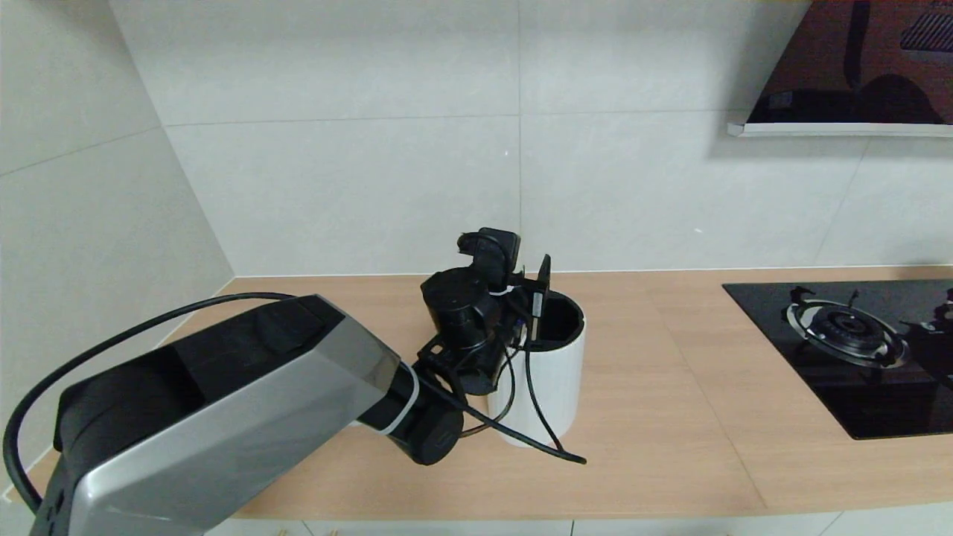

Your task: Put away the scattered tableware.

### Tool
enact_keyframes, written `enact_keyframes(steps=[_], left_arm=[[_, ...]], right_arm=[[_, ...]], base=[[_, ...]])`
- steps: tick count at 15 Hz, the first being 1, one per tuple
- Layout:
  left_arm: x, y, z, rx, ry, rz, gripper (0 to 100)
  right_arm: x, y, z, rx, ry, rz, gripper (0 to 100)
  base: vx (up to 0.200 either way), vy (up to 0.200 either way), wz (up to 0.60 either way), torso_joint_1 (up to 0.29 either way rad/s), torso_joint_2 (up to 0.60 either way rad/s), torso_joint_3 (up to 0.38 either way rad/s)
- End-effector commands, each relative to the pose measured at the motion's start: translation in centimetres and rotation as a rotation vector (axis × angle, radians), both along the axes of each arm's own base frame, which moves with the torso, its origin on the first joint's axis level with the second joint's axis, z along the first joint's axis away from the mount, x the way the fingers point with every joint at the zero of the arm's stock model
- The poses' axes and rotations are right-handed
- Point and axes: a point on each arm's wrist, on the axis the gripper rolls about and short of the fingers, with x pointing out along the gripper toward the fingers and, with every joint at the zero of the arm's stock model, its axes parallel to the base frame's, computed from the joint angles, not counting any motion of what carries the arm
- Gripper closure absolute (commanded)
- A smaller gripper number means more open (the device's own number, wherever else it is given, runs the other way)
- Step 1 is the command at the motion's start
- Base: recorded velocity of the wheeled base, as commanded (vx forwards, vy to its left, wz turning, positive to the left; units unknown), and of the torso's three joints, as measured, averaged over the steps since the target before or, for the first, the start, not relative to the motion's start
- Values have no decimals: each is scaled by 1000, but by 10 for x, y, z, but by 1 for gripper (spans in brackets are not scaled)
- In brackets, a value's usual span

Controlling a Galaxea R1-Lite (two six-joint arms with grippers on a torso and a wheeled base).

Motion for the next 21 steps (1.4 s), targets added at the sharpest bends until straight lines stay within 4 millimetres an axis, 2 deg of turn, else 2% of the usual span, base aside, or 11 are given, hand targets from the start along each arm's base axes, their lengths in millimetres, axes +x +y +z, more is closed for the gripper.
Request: enact_keyframes(steps=[1, 5, 6, 9, 11, 12, 14, 15, 19, 20, 21], left_arm=[[-1, 1, 7, -10, -16, -4, 0], [-9, 12, 48, -30, -105, -73, 0], [-23, 25, 70, 15, -157, -171, 0], [-81, 62, 90, 135, -128, -518, 0], [-110, 103, 91, 180, -91, -619, 0], [-111, 132, 86, 199, -73, -581, 0], [-130, 173, 85, 210, -75, -555, 0], [-143, 186, 86, 213, -84, -542, 0], [-218, 215, 84, 175, -143, -538, 0], [-251, 228, 76, 171, -180, -531, 0], [-277, 238, 72, 168, -227, -514, 0]], right_arm=[[0, 0, 0, 0, 1, 0, 100], [0, 0, 0, 0, 1, 0, 100], [0, 0, 0, 0, 1, -1, 100], [0, 0, 0, 1, 1, -2, 100], [0, 0, 0, 0, 1, -3, 100], [0, 0, 0, 0, 1, -5, 100], [0, 0, 0, -1, 1, -11, 100], [0, 0, 0, -1, 1, -9, 100], [0, 0, 0, 2, 1, -12, 100], [0, 0, 0, 16, 1, -14, 100], [0, 0, 0, 28, 1, -15, 100]], base=[[0, 0, 0, 0, 0, 0], [0, 0, 0, 0, 0, 0], [0, 0, 0, 0, 0, 0], [0, 0, 0, 0, 0, 0], [0, 0, 0, 0, 0, 0], [0, 0, 0, 0, 0, 0], [0, 0, 0, 0, 0, 0], [0, 0, 0, 0, 0, 0], [0, 0, 0, 0, 0, 0], [0, 0, 0, 0, 0, 0], [0, 0, 0, 0, 0, 0]])
